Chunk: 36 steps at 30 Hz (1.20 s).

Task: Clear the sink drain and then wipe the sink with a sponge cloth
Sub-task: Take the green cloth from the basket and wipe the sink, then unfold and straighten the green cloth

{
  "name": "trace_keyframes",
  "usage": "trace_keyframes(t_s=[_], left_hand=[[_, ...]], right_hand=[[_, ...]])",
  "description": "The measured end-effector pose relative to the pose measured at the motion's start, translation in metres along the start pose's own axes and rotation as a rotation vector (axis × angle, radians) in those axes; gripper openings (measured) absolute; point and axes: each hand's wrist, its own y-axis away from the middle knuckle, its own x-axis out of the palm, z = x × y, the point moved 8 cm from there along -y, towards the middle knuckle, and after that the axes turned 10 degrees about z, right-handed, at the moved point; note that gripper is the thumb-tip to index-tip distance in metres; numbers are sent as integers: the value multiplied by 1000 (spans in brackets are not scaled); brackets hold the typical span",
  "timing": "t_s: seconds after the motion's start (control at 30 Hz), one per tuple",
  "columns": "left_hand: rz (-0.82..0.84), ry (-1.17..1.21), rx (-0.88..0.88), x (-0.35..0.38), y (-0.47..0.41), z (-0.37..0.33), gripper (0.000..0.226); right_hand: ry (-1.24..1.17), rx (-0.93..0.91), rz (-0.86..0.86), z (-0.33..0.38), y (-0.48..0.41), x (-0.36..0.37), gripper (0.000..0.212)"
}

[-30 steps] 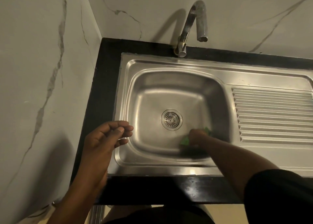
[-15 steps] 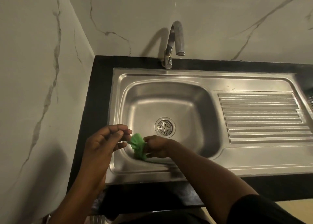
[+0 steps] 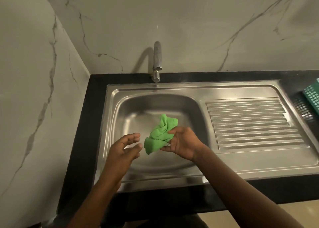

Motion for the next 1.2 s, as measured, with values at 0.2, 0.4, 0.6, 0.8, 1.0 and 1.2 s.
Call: trace_keyframes(t_s=[0.2, 0.4, 0.6, 0.8, 1.0, 1.2], left_hand=[[124, -89, -47, 68, -7, -15, 59], [181, -22, 53, 115, -7, -41, 43], [315, -156, 168, 177, 0, -62, 38], [410, -285, 317, 252, 2, -77, 35], [628, -305, 372, 338, 16, -77, 20], [842, -300, 305, 406, 22, -75, 35]], right_hand=[[-31, -196, -5, 33, 35, 11, 46], [82, -340, 29, 48, 85, 26, 43], [140, -506, -35, 75, 162, 9, 38], [321, -616, -243, 102, 254, -29, 35], [353, -693, -442, 115, 337, -66, 32], [227, -795, -539, 106, 393, -94, 40]])
